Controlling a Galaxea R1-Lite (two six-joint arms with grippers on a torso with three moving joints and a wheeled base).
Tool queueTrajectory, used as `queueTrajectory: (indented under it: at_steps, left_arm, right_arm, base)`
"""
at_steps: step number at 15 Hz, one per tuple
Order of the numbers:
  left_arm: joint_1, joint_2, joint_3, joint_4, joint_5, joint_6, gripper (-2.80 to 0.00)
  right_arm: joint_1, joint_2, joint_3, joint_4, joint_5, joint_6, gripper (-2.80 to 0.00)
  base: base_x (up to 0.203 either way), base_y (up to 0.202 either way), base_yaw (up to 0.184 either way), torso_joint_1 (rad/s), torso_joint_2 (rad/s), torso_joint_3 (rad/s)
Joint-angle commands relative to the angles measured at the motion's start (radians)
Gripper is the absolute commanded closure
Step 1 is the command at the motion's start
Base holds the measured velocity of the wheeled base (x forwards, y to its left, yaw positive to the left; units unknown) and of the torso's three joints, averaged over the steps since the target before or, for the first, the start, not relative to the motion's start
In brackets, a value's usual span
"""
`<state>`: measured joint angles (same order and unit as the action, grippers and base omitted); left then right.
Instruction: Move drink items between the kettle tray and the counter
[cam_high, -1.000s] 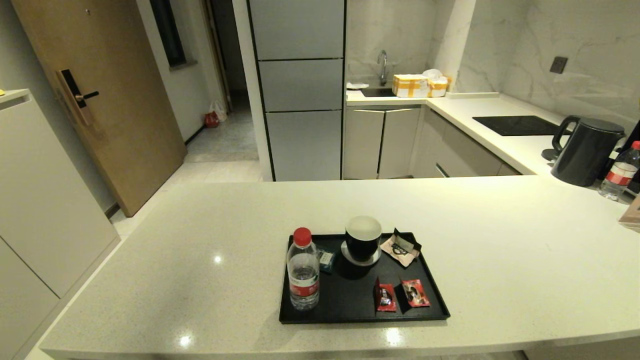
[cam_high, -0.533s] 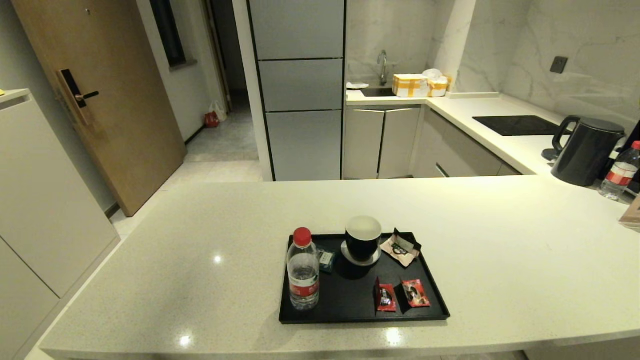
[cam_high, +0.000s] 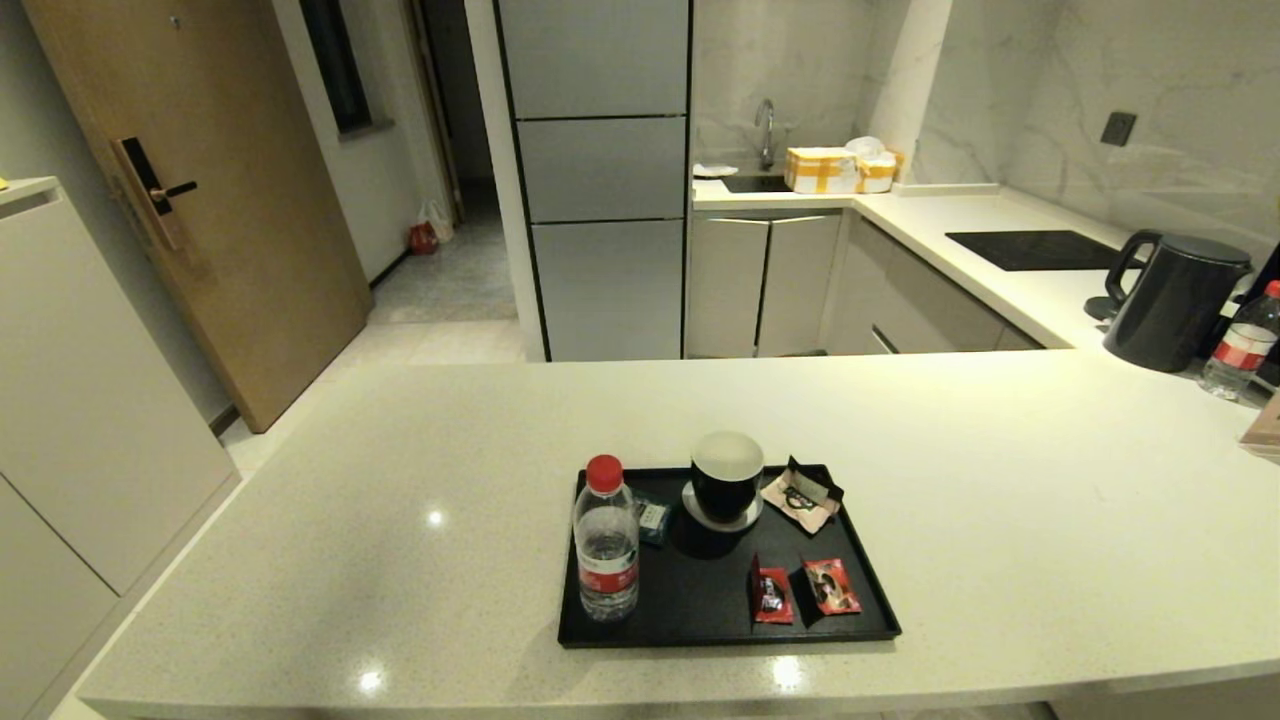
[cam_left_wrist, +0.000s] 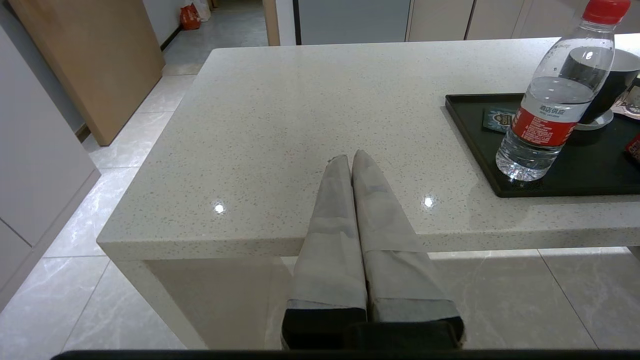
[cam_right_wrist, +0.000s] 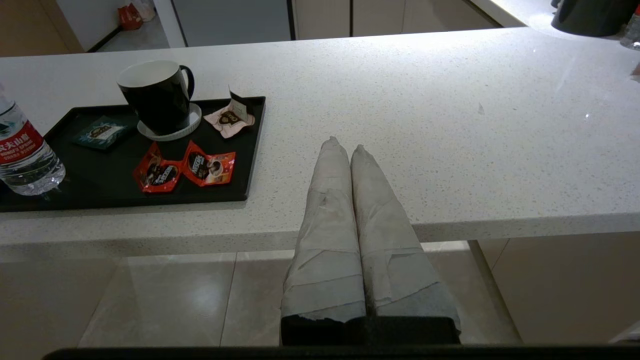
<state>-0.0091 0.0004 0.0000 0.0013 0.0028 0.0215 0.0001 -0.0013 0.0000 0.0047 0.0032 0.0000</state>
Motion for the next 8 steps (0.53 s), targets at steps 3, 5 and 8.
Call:
queueTrajectory:
  at_steps: [3, 5, 8]
  left_arm:
    - [0.000, -0.002, 0.000, 0.000, 0.000, 0.000, 0.00]
    - [0.000, -0.002, 0.001, 0.000, 0.000, 0.000, 0.00]
    - [0.000, -0.002, 0.000, 0.000, 0.000, 0.000, 0.00]
  right_arm:
    - [0.000, 0.001, 0.002, -0.002, 0.000, -0.002, 0.00]
    - [0.000, 0.001, 0.002, 0.000, 0.001, -0.002, 0.00]
    - [0.000, 0.001, 0.002, 0.000, 0.001, -0.002, 0.00]
  base:
    - [0.000, 0.000, 0.000, -0.001, 0.01, 0.005]
    - [0.000, 0.000, 0.000, -0.002, 0.04, 0.020]
    - [0.000, 0.000, 0.000, -0.002, 0.01, 0.007]
